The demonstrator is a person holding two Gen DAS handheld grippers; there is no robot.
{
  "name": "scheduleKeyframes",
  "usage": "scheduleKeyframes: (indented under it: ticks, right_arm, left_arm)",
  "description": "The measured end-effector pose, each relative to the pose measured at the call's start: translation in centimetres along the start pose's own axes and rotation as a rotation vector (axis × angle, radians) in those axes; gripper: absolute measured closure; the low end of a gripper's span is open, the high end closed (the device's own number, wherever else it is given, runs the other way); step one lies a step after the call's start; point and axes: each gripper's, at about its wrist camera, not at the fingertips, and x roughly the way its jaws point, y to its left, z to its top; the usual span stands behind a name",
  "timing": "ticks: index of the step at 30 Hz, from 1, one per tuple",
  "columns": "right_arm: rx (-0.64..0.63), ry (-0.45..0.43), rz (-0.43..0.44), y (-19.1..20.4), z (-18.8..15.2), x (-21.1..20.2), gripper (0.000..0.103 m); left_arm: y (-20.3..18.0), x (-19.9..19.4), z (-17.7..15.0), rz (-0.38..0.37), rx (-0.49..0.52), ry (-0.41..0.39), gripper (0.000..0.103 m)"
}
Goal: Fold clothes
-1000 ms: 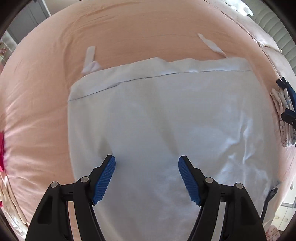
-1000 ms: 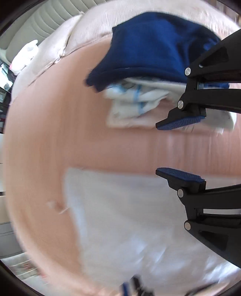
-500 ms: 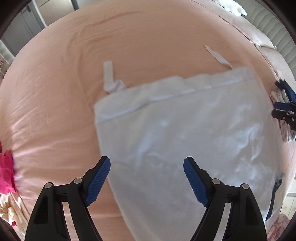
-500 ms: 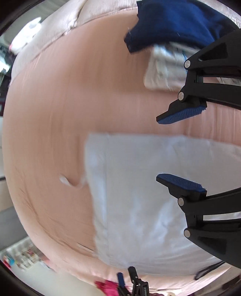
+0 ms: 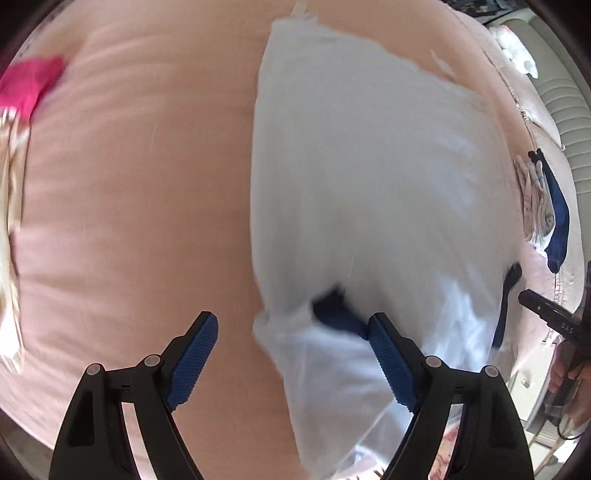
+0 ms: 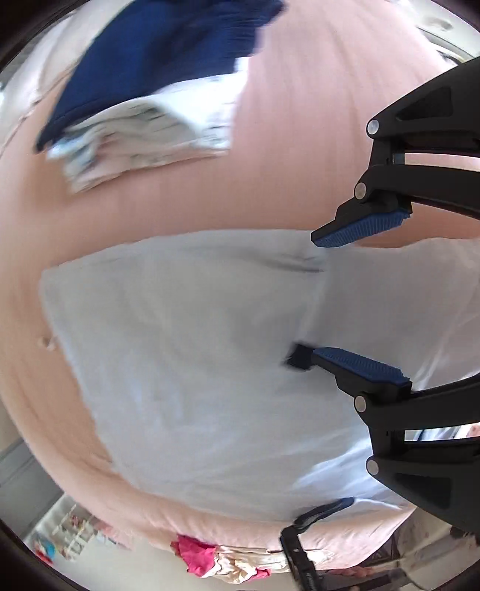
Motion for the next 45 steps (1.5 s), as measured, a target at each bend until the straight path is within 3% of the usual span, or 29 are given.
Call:
scheduleKeyframes:
  ticks: [2, 6, 8, 11, 14, 18, 22, 23, 24, 28, 29, 30, 31, 35, 40, 42, 45]
  right_arm:
    - [0.076, 0.067, -0.023, -1.4, -3.2, 0.5, 0.047]
    - [0.147, 0.092, -0.097, -3.1, -7.5, 0.1, 0.047]
    - [0.189, 0.090, -0.112, -3.7, -8.8, -0.5, 0.047]
    - [0.205, 0.032, -0.138, -2.5, -9.5, -2.7, 0.047]
    - [0.112, 0.004, -0.089, 0.8, -10.2, -4.0, 0.047]
    - [-0.033, 0.110, 0.019, 6.7, -12.2, -2.1, 0.047]
    - [-0.119, 0.161, 0.105, 11.5, -14.3, -1.6, 0.046]
    - [-0.124, 0.167, 0.109, 12.1, -14.7, -1.5, 0.047]
    - [-0.126, 0.171, 0.110, 12.6, -15.1, -1.5, 0.047]
    - [-0.077, 0.166, 0.078, 11.6, -15.7, -2.1, 0.047]
    - [-0.070, 0.156, 0.065, 11.1, -15.7, -2.4, 0.047]
    - [-0.063, 0.147, 0.052, 10.6, -15.7, -2.7, 0.047]
    - [-0.058, 0.145, 0.038, 10.2, -15.7, -2.8, 0.047]
    - [-0.044, 0.137, 0.005, 8.9, -15.9, -3.6, 0.047]
    - [-0.109, 0.172, -0.047, 8.6, -17.0, -3.9, 0.046]
    - [-0.127, 0.195, -0.069, 8.1, -17.8, -4.0, 0.046]
    - [-0.102, 0.168, -0.047, 7.5, -18.4, -5.4, 0.047]
  left_arm:
    - [0.1, 1.2, -3.0, 0.067, -0.006, 0.046, 0.022]
    - [-0.5, 3.3, -6.9, 0.266, 0.036, 0.105, 0.022]
    - [-0.5, 3.6, -7.9, 0.232, -0.003, 0.123, 0.023]
    - [-1.4, 3.1, -8.5, 0.089, -0.046, 0.107, 0.023]
    - [-3.0, 4.6, -8.4, 0.128, 0.015, 0.132, 0.024]
    - [-3.3, 4.5, -7.5, -0.056, -0.106, 0.108, 0.025]
    - [-4.9, 5.1, -8.0, 0.033, -0.016, 0.119, 0.025]
    - [-5.1, 5.7, -8.1, 0.057, -0.008, 0.130, 0.033]
    - [-5.3, 6.3, -8.0, 0.078, -0.010, 0.132, 0.048]
    - [-5.4, 7.6, -7.1, 0.101, -0.047, 0.133, 0.056]
    - [-5.3, 7.5, -6.9, 0.105, -0.052, 0.129, 0.068]
    - [-5.3, 7.3, -6.8, 0.129, -0.038, 0.125, 0.087]
    - [-5.6, 7.1, -6.7, 0.157, -0.004, 0.124, 0.092]
    - [-7.3, 7.3, -5.9, 0.246, 0.173, 0.143, 0.095]
    - [-5.1, 7.5, -4.5, 0.078, 0.104, 0.212, 0.092]
    - [-4.6, 6.4, -4.2, 0.054, 0.111, 0.189, 0.090]
    - [-6.0, 4.1, -3.0, 0.083, 0.180, 0.074, 0.090]
